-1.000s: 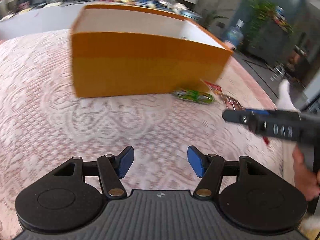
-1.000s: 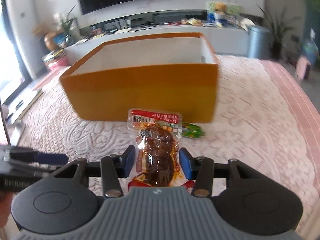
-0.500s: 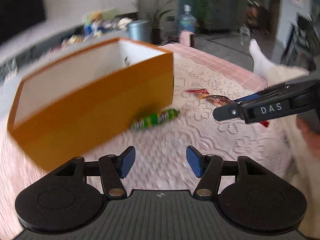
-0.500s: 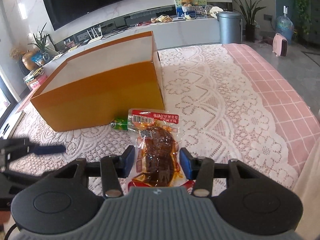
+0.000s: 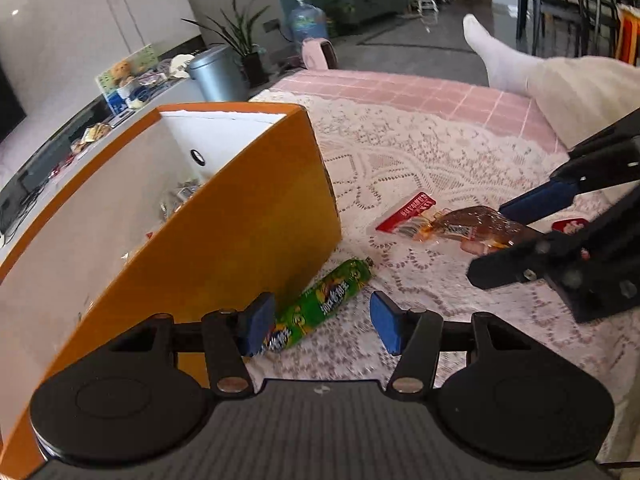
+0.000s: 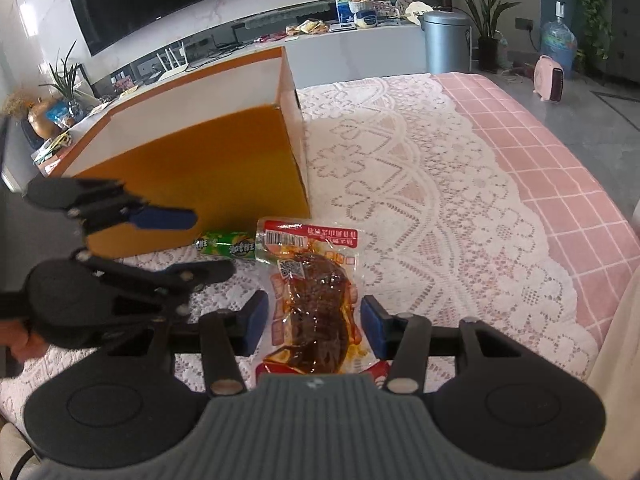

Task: Organize snacks
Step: 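Grasp the green stick snack with the left tool while the right tool holds the meat packet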

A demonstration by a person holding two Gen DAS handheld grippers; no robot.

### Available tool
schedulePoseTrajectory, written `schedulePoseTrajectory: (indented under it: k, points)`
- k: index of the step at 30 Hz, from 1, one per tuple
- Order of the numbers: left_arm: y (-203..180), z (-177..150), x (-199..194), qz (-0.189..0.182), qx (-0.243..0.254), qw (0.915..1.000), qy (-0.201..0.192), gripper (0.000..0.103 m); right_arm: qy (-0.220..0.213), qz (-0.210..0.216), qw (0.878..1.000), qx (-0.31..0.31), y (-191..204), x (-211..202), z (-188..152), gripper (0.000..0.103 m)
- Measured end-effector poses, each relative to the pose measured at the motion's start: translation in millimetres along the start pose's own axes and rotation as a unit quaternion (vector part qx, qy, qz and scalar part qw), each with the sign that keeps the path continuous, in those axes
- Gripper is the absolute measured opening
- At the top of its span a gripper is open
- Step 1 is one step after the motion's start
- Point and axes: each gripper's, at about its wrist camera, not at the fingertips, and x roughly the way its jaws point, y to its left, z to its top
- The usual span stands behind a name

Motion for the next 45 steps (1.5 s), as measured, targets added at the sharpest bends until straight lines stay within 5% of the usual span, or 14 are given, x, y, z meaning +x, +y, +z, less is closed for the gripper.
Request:
schedulePoseTrajectory:
  k: [9,14,17,21,28,31,34,39,41,45]
  points:
    - [4.0,3.7,17.6,0.004,-0.012,0.9994,0.033,0.051,0.007,-0.013,1.000,-0.004,1.9,5.9,-0.8,0.050]
    - [7.1,8.4,13.3,0.013,-0.036,0.9975,0.059,0.027,0.014,-0.022,1.000,-0.003,4.3,10.9,-0.3,0.050]
    - [7.4,8.9,1.4,-0.018,-0.048,0.9964,0.067,0.024,0.011,-0.027,1.000,-0.006,5.3,10.9,-1.7,0.050]
    - [3.1,3.7,-10.6,-0.019,-0.036,0.9974,0.059,0.026,0.011,-0.033,0.999,-0.003,5.2,11.9,-1.9,0.050]
    - [-18.3,3.5,-4.5,0.035,0.092,0.9942,0.041,0.037,0.008,-0.036,0.999,-0.006,6.3,10.4,-3.3,0.051]
    - [-7.4,8.9,2.2,0.024,0.067,0.9963,0.049,0.037,0.008,-0.036,0.999,-0.003,5.2,9.7,-3.2,0.051]
    - [14.0,13.0,7.8,-0.029,0.008,0.9977,0.061,0.037,0.009,-0.034,0.999,0.000,4.0,9.5,-2.8,0.051]
    - [35.6,16.8,12.7,-0.115,-0.045,0.9862,0.110,0.049,0.005,-0.030,1.000,0.002,3.3,8.6,-2.9,0.051]
    - [30.7,15.5,15.1,-0.112,-0.032,0.9865,0.115,0.058,0.005,-0.028,1.000,0.001,3.8,8.6,-2.4,0.051]
    - [14.2,10.6,24.6,-0.085,-0.006,0.9886,0.124,0.051,0.008,-0.025,1.000,-0.005,5.7,10.8,-3.2,0.052]
